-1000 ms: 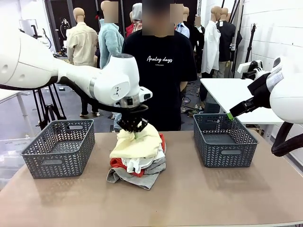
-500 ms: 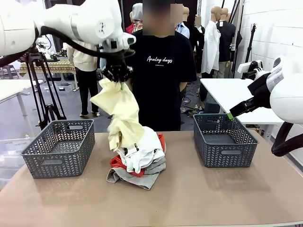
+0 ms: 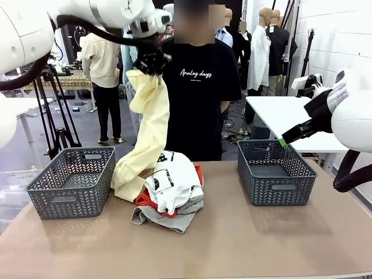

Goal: Sort the tops and bottoms.
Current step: Lift clothes from the center of the table with your left hand.

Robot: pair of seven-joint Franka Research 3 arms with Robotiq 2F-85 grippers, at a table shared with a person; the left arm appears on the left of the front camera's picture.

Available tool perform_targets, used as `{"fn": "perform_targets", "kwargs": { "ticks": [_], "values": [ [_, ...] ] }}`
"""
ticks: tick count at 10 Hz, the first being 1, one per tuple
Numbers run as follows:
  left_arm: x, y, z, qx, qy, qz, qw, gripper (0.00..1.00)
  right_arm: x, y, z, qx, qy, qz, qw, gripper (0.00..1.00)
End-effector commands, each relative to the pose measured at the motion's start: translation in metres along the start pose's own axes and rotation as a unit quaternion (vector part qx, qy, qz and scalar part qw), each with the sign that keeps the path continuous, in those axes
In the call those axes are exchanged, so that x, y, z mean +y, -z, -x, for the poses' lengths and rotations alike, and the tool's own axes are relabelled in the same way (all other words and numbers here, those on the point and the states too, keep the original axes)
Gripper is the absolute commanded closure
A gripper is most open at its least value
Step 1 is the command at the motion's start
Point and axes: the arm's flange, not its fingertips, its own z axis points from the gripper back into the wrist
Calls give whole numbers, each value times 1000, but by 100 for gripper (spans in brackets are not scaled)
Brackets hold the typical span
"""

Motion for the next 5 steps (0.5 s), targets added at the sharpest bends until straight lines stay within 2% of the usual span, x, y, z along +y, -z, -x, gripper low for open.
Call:
{"fn": "perform_targets", "kwargs": {
  "ticks": [1, 2, 4, 5],
  "values": [
    [-22, -42, -31, -27, 42, 20, 999, 100, -1, 2, 0, 0, -1, -1, 1000, 0],
    [-25, -57, -24, -49, 52, 34, 997, 100, -1, 2, 0, 0, -1, -1, 1000, 0],
    [-21, -67, -8, -43, 66, 25, 997, 100, -1, 2, 0, 0, -1, -1, 1000, 0],
    [-20, -63, 1, -47, 43, 33, 997, 100, -1, 2, 0, 0, -1, -1, 1000, 0]
  ]
}}
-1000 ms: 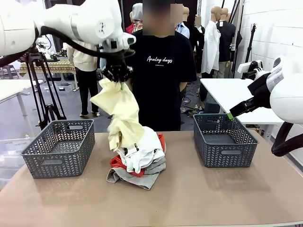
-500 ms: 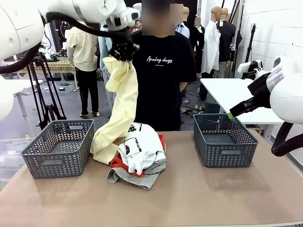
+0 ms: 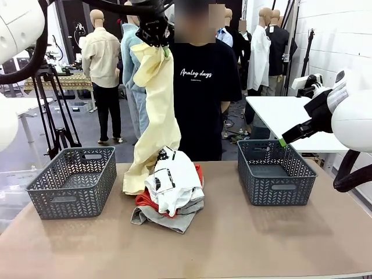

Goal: Sort the tops and bottoms.
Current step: Lift clothes from the center of the table with your left hand.

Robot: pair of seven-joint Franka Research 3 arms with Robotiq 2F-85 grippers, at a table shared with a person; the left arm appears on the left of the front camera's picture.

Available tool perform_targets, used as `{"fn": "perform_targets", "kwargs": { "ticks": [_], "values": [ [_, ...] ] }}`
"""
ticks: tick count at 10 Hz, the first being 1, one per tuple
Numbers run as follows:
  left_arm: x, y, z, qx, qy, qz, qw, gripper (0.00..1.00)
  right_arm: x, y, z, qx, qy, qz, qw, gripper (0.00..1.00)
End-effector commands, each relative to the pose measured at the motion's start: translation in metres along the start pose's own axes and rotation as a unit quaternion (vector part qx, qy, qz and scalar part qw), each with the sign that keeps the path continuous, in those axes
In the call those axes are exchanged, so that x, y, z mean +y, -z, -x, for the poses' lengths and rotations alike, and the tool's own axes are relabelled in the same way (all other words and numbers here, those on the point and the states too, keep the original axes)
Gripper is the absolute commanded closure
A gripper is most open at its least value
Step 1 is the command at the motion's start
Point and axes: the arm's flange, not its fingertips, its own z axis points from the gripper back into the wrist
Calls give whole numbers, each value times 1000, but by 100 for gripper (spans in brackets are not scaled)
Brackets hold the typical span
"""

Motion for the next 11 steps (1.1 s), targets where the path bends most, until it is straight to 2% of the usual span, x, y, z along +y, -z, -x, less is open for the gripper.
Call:
{"fn": "perform_targets", "kwargs": {
  "ticks": [1, 11],
  "values": [
    [2, 3, 0, 2, -9, -2, 1000, 100, -1, 2, 0, 0, -1, -1, 1000, 0],
    [2, 3, 0, 2, -9, -2, 1000, 100, -1, 2, 0, 0, -1, -1, 1000, 0]
  ]
}}
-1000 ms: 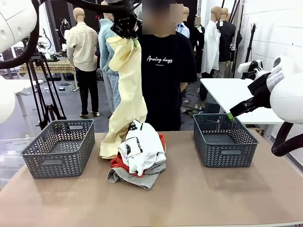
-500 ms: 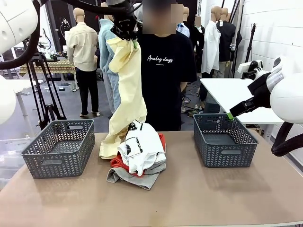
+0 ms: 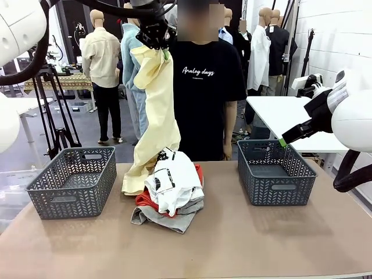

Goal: Sort the tops and bottoms.
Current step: Sort the clothes according to human instructions.

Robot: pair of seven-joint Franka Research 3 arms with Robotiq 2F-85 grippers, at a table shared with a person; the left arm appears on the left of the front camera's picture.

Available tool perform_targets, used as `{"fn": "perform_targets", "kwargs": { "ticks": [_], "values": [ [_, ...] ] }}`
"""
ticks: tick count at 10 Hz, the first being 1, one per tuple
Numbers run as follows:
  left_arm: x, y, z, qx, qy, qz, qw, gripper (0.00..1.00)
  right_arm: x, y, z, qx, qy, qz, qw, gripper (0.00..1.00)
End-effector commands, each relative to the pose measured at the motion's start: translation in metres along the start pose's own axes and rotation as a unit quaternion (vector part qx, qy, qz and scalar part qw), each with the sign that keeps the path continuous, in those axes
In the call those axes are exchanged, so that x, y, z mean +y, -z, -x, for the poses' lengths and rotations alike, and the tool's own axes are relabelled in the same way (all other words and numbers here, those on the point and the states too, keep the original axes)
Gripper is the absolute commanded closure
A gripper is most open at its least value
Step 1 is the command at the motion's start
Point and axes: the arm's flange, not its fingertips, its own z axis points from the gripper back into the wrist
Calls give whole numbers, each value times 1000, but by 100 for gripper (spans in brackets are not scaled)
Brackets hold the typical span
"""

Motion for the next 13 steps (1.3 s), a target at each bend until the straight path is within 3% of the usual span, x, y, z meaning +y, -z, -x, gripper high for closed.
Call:
{"fn": "perform_targets", "kwargs": {
  "ticks": [1, 13],
  "values": [
    [0, -4, 0, -3, -7, 0, 1000, 100, -1, 2, 0, 0, -1, -1, 1000, 0],
    [0, -4, 0, -3, -7, 0, 1000, 100, -1, 2, 0, 0, -1, -1, 1000, 0]
  ]
}}
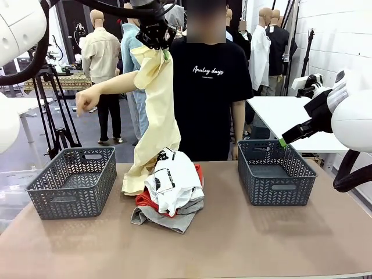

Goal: Sort the tops and bottoms.
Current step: Sort the clothes according to human instructions.

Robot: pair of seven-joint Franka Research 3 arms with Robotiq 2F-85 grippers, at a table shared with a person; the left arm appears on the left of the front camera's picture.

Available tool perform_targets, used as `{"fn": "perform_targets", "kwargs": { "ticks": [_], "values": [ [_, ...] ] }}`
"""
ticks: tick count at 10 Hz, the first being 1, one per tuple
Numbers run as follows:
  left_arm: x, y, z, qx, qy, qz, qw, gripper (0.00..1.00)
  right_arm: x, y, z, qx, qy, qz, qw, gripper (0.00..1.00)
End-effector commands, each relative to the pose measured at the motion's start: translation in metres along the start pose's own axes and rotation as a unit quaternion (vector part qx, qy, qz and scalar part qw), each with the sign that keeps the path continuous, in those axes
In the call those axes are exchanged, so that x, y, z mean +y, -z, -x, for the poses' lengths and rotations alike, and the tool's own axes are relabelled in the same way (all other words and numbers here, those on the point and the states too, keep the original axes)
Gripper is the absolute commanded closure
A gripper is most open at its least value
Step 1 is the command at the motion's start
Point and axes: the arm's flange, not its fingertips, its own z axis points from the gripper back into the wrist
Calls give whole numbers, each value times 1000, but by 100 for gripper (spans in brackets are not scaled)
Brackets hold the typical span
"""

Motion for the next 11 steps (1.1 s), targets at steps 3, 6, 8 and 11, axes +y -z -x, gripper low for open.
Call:
{"fn": "perform_targets", "kwargs": {
  "ticks": [3, 6, 8, 11],
  "values": [
    [0, -4, 0, -3, -7, 0, 1000, 100, -1, 2, 0, 0, -1, -1, 1000, 0],
    [0, -4, 0, -3, -7, 0, 1000, 100, -1, 2, 0, 0, -1, -1, 1000, 0],
    [0, -4, 0, -3, -7, 0, 1000, 100, -1, 2, 0, 0, -1, -1, 1000, 0],
    [0, -4, 0, -3, -7, 0, 1000, 100, -1, 2, 0, 0, -1, -1, 1000, 0]
  ]
}}
